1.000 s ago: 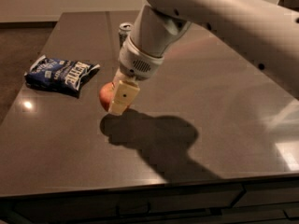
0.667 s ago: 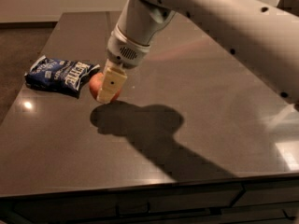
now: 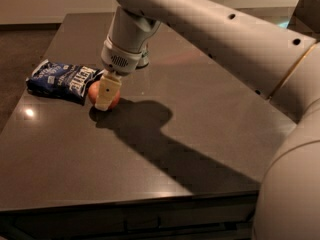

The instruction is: Move apple near blue chip bag

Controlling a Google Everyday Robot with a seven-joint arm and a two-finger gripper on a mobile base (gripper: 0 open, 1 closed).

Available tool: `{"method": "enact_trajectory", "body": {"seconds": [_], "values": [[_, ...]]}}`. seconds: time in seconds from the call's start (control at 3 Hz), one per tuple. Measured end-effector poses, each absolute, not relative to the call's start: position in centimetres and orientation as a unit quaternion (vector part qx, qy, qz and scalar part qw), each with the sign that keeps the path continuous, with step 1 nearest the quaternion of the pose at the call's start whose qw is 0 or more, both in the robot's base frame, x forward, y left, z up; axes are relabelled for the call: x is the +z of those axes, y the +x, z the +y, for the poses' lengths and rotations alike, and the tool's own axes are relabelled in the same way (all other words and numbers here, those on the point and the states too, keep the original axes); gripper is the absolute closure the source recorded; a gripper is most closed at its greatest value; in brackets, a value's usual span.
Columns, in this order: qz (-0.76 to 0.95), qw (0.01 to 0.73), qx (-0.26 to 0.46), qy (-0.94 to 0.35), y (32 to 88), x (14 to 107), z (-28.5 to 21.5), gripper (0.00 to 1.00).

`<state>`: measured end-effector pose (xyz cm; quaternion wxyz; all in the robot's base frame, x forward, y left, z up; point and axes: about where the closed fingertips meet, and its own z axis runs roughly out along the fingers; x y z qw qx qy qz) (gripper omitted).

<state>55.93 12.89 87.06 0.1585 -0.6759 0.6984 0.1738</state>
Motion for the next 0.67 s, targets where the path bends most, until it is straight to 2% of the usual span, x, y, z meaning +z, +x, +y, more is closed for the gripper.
{"method": "enact_trajectory", "body": {"seconds": [0.33, 0.67], "values": [[0.704, 0.163, 0.166, -0.671, 57.2, 85.9, 12.9, 0.82], [0.706, 0.167, 0.171, -0.667, 58.3, 85.5, 12.9, 0.59]]}}
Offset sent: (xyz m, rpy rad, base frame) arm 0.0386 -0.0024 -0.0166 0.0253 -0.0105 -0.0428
